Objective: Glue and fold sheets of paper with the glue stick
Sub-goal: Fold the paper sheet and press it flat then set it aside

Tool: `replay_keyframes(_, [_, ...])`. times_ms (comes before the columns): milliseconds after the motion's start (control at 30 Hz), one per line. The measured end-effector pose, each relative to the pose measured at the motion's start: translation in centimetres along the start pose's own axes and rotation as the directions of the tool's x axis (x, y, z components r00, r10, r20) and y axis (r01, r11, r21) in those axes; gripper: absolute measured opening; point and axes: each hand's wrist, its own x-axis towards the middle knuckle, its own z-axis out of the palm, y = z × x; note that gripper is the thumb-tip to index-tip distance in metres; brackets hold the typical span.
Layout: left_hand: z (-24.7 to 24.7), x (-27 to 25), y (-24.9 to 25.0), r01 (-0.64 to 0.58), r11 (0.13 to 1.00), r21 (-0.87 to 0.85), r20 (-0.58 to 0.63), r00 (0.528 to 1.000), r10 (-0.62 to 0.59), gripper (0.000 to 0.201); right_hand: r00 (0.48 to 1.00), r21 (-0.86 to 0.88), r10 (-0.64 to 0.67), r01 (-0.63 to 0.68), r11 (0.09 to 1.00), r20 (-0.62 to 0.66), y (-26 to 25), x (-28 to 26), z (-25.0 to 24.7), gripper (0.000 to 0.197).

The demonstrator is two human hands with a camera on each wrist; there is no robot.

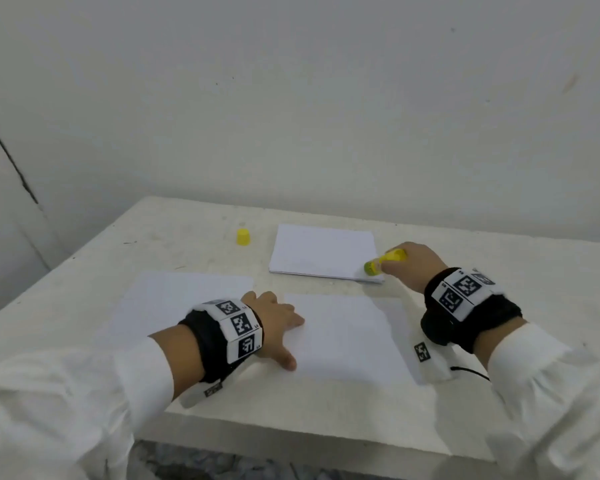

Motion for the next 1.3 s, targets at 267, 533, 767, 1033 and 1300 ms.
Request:
replay_keyframes(267, [0.5,0.7,-1.3,0.045,0.998,-0.032,0.052,0.998,-0.043,0.092,0.984,0.011,-0.178,0.177,0.984,0.03,-5.8,-1.1,6.6,0.023])
replay_keyframes(533, [0.2,0.3,-0.8,0.016,1.0,0.009,0.023,1.0,-0.016,0.087,0.978,-0.081,-0.183,0.191,0.978,0.099,-8.6,-0.9,9.6,0.026])
replay_keyframes(767, [0.4,0.8,-1.5,0.019,1.0,-0.019,-0.017,1.0,-0.02,0.096,0.993,-0.179,-0.113,0.118,0.977,0.039,-5.0,-1.2,6.8,0.029])
replay_keyframes(1033, [-0.2,1.5,-2.4,0.094,0.991,-0.099,0.068,0.994,-0.088,0.111,0.988,-0.25,0.063,-0.097,0.964,-0.14,0.8,-2.1,1.2,0.03])
replay_keyframes(1300, [-0.5,1.4,-2.8,0.154,0.977,-0.146,0.105,0.985,-0.14,0.141,0.941,0.15,-0.028,0.084,0.985,-0.339,-0.8,-3.3,1.4,0.016])
